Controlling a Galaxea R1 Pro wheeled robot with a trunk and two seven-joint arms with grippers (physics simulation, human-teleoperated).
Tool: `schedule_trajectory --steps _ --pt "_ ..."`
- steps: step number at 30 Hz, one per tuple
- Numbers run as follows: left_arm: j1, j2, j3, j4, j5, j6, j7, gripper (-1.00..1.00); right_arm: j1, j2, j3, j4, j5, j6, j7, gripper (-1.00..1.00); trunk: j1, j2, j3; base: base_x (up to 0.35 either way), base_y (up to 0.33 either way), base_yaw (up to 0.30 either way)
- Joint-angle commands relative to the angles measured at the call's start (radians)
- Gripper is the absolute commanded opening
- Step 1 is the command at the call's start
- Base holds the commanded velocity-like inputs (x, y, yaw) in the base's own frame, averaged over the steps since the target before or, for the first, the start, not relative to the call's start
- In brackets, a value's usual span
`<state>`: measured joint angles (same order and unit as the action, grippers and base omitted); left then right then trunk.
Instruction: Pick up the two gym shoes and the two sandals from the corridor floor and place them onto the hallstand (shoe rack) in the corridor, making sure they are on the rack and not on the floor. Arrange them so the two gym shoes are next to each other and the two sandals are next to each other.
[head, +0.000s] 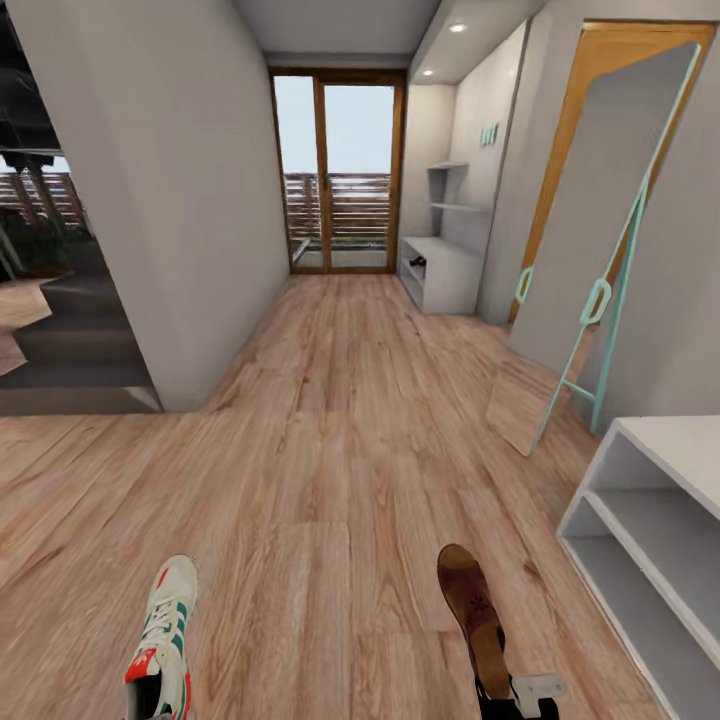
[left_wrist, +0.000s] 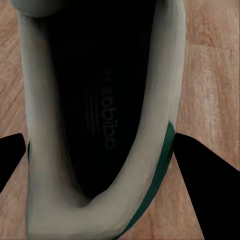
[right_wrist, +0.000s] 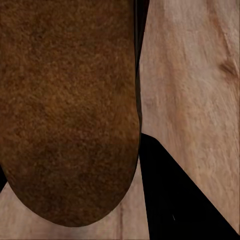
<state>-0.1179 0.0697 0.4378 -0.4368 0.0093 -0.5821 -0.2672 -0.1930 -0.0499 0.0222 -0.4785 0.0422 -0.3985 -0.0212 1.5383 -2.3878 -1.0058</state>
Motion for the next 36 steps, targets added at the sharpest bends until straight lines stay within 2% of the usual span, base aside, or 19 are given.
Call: schedule_trajectory --steps 1,8,36 --pt "-0.001 -0.001 0.007 0.001 0.002 -0.002 -0.01 -1.0 0.0 -0.001 0.002 0.0 0.001 -0.002 -0.002 -1.0 0.0 0.0 -0.001 0.339 0.083 0.264" --pt "-0.002 -0.001 0.007 0.001 0.002 -0.002 -0.01 -1.0 0.0 -0.001 0.002 0.0 -0.001 -0.002 -0.002 -1.0 0.0 0.0 -0.001 0.339 0.092 0.102" --pt "-0.002 -0.001 0.008 0.001 0.003 -0.003 -0.01 -1.0 0.0 -0.003 0.001 0.001 0.001 -0.002 0.0 -1.0 0.0 0.0 -0.001 0.339 0.097 0.001"
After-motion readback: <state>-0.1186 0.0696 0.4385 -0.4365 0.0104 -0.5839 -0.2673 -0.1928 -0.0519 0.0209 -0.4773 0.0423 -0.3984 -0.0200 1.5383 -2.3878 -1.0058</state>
